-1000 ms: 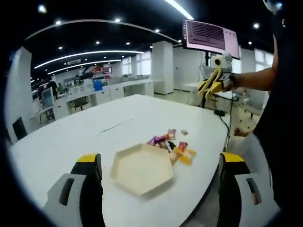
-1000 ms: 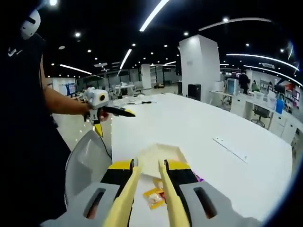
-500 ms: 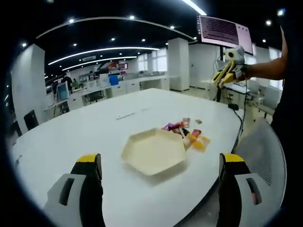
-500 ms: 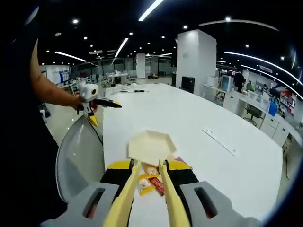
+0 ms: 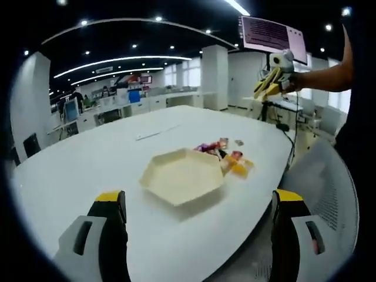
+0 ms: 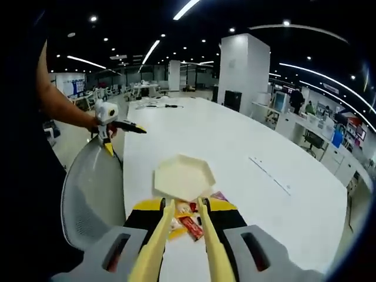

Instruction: Place the target food into the container with the food tongs after gripping and lifting it, then release it inside without dropping or visibly crushing the food.

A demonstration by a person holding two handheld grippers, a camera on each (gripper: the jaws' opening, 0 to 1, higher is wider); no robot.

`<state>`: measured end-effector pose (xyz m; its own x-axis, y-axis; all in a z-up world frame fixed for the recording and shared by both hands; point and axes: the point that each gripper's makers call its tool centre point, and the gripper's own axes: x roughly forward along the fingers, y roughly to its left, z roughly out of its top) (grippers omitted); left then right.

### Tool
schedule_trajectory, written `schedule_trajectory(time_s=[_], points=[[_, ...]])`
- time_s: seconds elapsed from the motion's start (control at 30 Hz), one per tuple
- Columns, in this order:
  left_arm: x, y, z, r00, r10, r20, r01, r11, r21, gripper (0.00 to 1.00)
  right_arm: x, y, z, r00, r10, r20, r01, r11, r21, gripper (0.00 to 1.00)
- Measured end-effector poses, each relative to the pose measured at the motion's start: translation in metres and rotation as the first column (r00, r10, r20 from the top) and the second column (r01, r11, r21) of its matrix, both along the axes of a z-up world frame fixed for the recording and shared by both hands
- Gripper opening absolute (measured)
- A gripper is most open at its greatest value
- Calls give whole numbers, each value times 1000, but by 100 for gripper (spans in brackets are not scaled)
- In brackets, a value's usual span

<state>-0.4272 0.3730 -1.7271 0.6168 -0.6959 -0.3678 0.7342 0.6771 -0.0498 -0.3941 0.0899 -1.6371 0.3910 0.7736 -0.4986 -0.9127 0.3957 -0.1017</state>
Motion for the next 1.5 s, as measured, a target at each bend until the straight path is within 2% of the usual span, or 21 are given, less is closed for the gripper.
schedule_trajectory(time_s=[0.03, 0.07, 0.2, 0.27, 0.33, 0.5, 0.53, 0.63, 0.67, 0.73, 0.77, 0.9, 1.1, 1.2, 1.33, 1.5], points=[[1, -1, 2, 999, -21, 49, 19, 999, 36, 100, -1, 1, 0, 1000, 4, -4, -4, 1000, 3, 26], [2, -2, 6, 995, -34, 89, 30, 999, 37, 100, -2, 2, -1, 1000, 11, -8, -11, 1000, 5, 26], [3, 0, 4, 998, -2, 60, 1, 1000, 24, 100, -3, 7, -7, 1000, 26, -7, -26, 1000, -8, 26], [5, 4, 5, 996, 14, 94, -19, 998, 55, 100, -5, 11, -11, 999, 37, -15, -37, 999, -9, 26], [3, 1, 6, 997, 17, 69, -19, 1000, 23, 100, -5, 15, -15, 999, 37, -8, -37, 999, -5, 27], [4, 4, 6, 997, 25, 79, -27, 999, 25, 100, -12, 29, -31, 996, 85, -16, -85, 996, -11, 26], [4, 4, 8, 996, 23, 85, -25, 1000, 19, 100, -10, 31, -35, 996, 91, -3, -91, 995, -29, 26], [2, 2, 10, 997, 3, 80, -4, 1000, 8, 100, -10, 36, -42, 995, 100, -15, -100, 995, -30, 26], [0, 2, 9, 998, 0, 65, -1, 1000, 6, 100, -11, 38, -44, 995, 84, -44, -85, 996, -15, 26], [-4, 1, 5, 999, -10, 42, 9, 1000, 21, 100, -12, 41, -47, 995, 92, -40, -92, 996, -16, 26], [-5, 2, 4, 999, -17, 48, 15, 999, 29, 100, -11, 40, -54, 995, 92, -34, -93, 995, -40, 26], [-7, 2, -1, 999, -36, 28, 35, 999, 35, 100, -15, 41, -71, 993, 104, -53, -108, 992, -69, 26], [-11, 0, -5, 996, -80, 30, 78, 995, 55, 100, -13, 44, -78, 993, 104, -56, -109, 990, -93, 26], [-10, -1, -14, 996, -76, 35, 74, 995, 71, 100, -10, 45, -80, 992, 103, -66, -109, 989, -98, 27], [-10, -4, -17, 996, -87, 10, 86, 994, 63, 100, -10, 45, -81, 991, 107, -86, -115, 988, -102, 27], [-11, -6, -20, 996, -93, 13, 92, 994, 62, 100, -10, 49, -90, 987, 132, -97, -143, 982, -124, 28]])
